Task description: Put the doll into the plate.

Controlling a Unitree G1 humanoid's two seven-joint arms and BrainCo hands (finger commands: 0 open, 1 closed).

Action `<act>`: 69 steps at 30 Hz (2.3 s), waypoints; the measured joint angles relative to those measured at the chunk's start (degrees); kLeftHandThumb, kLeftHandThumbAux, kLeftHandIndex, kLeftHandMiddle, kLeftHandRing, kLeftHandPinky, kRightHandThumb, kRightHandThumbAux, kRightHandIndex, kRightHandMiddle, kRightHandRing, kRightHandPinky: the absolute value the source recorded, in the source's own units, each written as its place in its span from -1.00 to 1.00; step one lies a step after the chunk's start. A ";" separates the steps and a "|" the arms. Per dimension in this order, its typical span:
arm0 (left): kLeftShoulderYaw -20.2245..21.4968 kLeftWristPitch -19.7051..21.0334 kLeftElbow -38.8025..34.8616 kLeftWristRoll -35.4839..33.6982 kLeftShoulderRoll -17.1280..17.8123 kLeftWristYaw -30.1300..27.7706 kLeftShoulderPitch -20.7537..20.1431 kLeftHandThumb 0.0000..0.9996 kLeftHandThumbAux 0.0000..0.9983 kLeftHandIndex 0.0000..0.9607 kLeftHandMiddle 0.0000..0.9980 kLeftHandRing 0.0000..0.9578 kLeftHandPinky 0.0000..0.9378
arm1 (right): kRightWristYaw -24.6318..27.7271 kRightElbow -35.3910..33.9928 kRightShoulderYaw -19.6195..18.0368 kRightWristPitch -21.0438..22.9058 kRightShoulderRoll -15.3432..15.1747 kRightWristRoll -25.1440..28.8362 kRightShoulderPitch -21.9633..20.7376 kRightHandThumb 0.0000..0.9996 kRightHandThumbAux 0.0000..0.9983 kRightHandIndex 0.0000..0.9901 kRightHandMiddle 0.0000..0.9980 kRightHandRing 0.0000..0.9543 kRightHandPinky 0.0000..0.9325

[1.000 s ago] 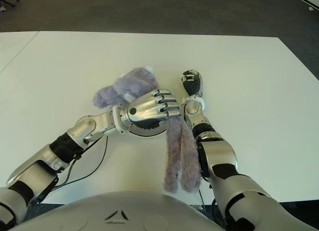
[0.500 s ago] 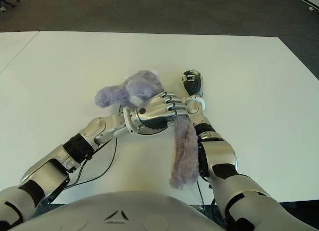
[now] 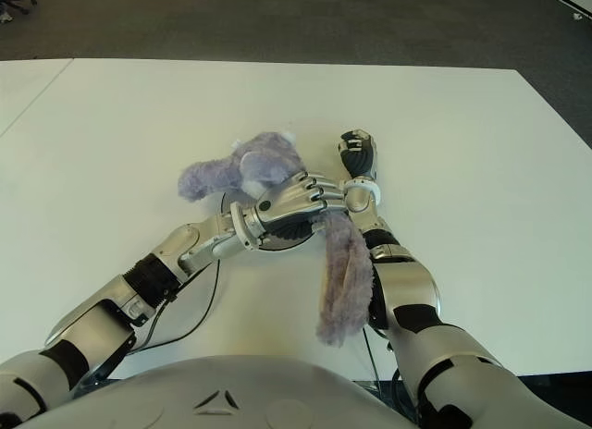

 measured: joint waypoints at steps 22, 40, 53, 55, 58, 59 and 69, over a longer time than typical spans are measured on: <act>0.20 -3.02 4.70 2.19 -0.85 11.22 -0.02 -0.56 -0.11 -0.99 -0.94 -0.89 -0.80 | -0.89 0.12 0.96 0.29 -0.01 -0.51 0.08 0.39 0.47 -0.19 -0.35 -0.26 -0.27; -0.06 -2.56 3.27 8.94 1.73 17.77 -0.99 -0.81 -0.51 -1.00 -1.00 -1.00 -1.00 | 9.22 0.12 -6.58 -4.01 1.37 7.64 0.41 0.40 0.46 -0.19 -0.34 -0.32 -0.35; 0.20 -4.98 5.95 8.98 2.86 21.61 -2.31 -0.80 -0.59 -1.00 -1.00 -1.00 -1.00 | 5.36 0.09 -3.90 -6.13 1.32 4.79 0.99 0.36 0.48 -0.20 -0.47 -0.44 -0.40; 0.43 -5.33 6.75 8.53 2.86 21.69 -2.71 -0.78 -0.60 -1.00 -1.00 -1.00 -1.00 | 3.37 0.09 -2.96 -6.12 1.39 3.69 0.99 0.36 0.48 -0.20 -0.35 -0.25 -0.12; 1.01 -5.95 7.38 7.13 2.93 21.25 -2.88 -0.74 -0.63 -1.00 -1.00 -1.00 -1.00 | 0.70 0.10 -1.78 -5.86 1.38 2.21 0.99 0.37 0.47 -0.20 -0.26 -0.13 0.02; 1.33 -6.28 7.33 6.25 3.07 20.52 -2.87 -0.71 -0.64 -1.00 -1.00 -1.00 -1.00 | -0.17 0.10 -1.49 -5.68 1.38 1.81 0.98 0.37 0.47 -0.20 -0.27 -0.14 0.01; 6.85 -8.45 3.70 -0.08 6.72 13.86 -4.29 -0.55 -0.66 -1.00 -1.00 -1.00 -1.00 | -1.93 0.07 -0.80 -5.39 1.35 0.87 0.96 0.38 0.47 -0.19 -0.28 -0.08 0.09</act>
